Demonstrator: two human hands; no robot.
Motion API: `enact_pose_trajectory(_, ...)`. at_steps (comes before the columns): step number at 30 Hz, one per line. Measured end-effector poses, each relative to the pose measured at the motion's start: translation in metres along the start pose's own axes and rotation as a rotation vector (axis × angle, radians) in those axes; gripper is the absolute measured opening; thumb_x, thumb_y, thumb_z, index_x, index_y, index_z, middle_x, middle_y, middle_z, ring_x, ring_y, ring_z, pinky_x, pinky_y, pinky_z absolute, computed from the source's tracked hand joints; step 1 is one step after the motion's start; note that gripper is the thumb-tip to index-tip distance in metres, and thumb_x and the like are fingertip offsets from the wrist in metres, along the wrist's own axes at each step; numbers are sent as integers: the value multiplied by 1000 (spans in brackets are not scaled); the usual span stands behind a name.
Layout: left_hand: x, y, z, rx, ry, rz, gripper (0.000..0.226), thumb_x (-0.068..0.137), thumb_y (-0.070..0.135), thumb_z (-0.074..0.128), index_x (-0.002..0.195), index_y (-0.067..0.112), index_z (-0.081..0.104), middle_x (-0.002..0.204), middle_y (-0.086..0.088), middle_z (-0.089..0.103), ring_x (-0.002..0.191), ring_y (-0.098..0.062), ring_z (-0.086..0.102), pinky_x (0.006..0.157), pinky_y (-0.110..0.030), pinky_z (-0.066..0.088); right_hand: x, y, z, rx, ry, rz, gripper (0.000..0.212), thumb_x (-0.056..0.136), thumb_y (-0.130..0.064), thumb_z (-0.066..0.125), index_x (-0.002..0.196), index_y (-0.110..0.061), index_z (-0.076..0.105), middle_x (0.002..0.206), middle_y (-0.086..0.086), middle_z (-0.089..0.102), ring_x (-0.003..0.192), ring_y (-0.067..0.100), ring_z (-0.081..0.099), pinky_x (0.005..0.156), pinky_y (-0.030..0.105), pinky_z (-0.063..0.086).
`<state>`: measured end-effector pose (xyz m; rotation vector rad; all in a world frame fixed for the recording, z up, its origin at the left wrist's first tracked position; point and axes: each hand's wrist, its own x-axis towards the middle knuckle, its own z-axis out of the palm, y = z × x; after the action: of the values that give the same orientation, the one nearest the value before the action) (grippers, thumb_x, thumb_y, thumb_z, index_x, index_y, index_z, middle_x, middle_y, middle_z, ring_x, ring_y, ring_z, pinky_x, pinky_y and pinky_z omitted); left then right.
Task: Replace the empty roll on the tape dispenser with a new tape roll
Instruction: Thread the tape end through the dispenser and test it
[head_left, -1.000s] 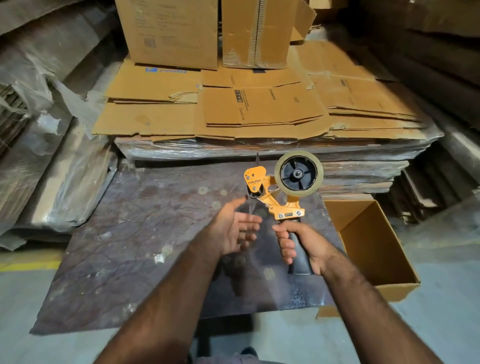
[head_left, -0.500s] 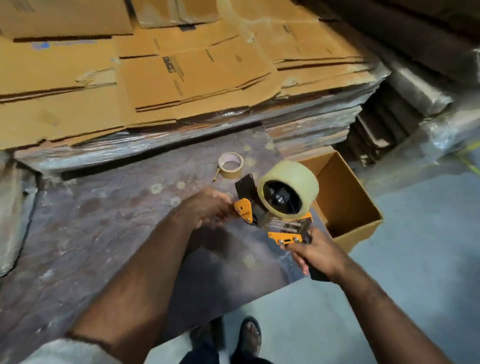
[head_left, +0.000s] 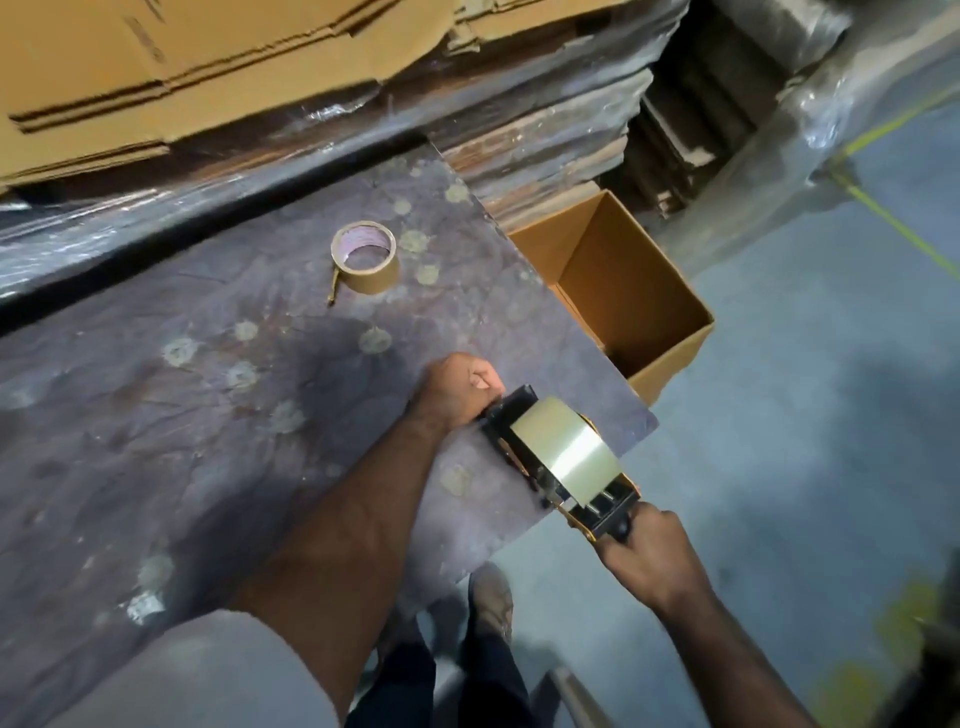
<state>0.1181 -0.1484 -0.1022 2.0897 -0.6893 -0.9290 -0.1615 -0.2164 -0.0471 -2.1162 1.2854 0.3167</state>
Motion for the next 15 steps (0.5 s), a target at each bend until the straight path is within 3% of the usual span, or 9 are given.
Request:
enact_pose_trajectory(3,8,0,-2,17,-28,47,16,68,33,80,72,18,73,62,6,73,59,-11,67,67,-27,56,-4,11,0,-12,-5,31,36,79,-46,67,70,-12,58,63,6,62,77,37,59,62,35,49)
enact_pose_trajectory(7,27,-3,1,94,-17,81,19,64,50,72,73,33,71,62,10,73,68,-19,73,72,-44,63,5,12,-7,-13,6,48,41,78,-54,65,80,-13,65,71,5,66,80,35,61,62,34,49)
enact_pose_trajectory(10,25,11,4,202,47,110,17,67,52,67,77,38,67,64,13,68,70,-23,70,69,-42,62,18,11,-17,-42,27,61,37,79,-51,65,79,-14,63,77,8,67,82,35,62,64,34,50)
enact_pose_trajectory(15,5,27,18,384,111,145,13,78,43,71,76,36,61,85,9,64,78,-20,64,71,-33,54,18,32,-27,-115,3,57,43,75,-57,60,77,-15,61,73,7,67,76,32,62,64,37,55)
